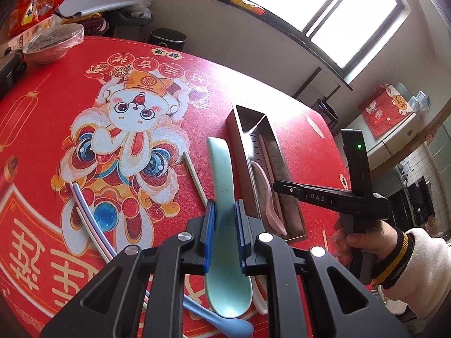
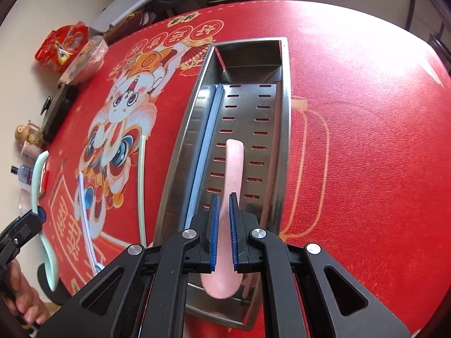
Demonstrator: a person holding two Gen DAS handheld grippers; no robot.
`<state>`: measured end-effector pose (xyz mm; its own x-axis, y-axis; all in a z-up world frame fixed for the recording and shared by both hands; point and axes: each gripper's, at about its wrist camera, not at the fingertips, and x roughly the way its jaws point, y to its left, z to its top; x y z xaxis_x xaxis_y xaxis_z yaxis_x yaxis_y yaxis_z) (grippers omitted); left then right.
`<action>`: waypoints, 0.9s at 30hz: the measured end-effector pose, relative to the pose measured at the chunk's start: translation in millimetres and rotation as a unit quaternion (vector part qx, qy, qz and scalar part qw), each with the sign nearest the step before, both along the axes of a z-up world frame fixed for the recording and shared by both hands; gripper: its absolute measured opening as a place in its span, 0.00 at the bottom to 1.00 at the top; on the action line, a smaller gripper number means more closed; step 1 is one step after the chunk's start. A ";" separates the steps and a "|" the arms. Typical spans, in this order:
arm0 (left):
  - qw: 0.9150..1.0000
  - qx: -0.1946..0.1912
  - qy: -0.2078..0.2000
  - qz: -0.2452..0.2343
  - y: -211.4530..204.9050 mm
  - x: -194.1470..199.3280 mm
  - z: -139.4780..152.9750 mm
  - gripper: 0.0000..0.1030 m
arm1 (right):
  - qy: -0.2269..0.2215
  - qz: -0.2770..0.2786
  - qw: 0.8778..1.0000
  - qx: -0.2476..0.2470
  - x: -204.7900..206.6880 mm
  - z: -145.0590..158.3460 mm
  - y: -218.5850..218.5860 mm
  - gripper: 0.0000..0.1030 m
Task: Organize utensils
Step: 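Lower the pink spoon into the caddy and open the right gripper, then lower the green spoon into the caddy and open the left gripper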
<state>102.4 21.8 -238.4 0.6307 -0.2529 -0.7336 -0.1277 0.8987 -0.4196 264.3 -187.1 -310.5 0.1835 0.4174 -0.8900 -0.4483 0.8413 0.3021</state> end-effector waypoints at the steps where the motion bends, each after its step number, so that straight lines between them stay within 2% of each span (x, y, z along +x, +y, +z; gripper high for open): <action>1: 1.000 0.001 0.000 -0.003 -2.8 1.9 0.6 0.13 | -0.007 -0.005 1.000 -0.001 -0.8 4.3 -3.9 0.08; 7: 1.000 0.007 0.001 -0.025 -22.7 15.8 1.5 0.13 | -0.010 -0.064 0.998 0.028 -6.9 21.9 -36.3 0.08; 9: 0.999 0.012 0.003 -0.030 -29.5 21.0 1.1 0.13 | -0.012 -0.080 0.996 0.033 -10.9 25.7 -44.8 0.12; 12: 0.999 0.019 0.008 -0.033 -38.6 28.6 -0.1 0.13 | -0.003 -0.100 0.993 0.056 -15.1 28.3 -57.2 0.35; 15: 0.999 0.026 0.014 -0.039 -48.9 36.7 -1.2 0.13 | -0.009 -0.114 0.991 0.063 -18.8 30.8 -66.5 0.49; 21: 0.998 0.033 0.033 -0.041 -68.8 55.8 -8.8 0.13 | -0.007 -0.122 0.991 0.063 -17.6 28.6 -83.6 0.65; 24: 0.997 0.037 0.043 -0.042 -80.3 67.2 -13.1 0.13 | -0.007 -0.129 0.989 0.068 -15.6 29.1 -93.9 0.84; 27: 0.997 0.042 0.051 -0.042 -92.0 80.3 -18.0 0.13 | -0.006 -0.134 0.988 0.074 -11.5 29.4 -103.4 0.84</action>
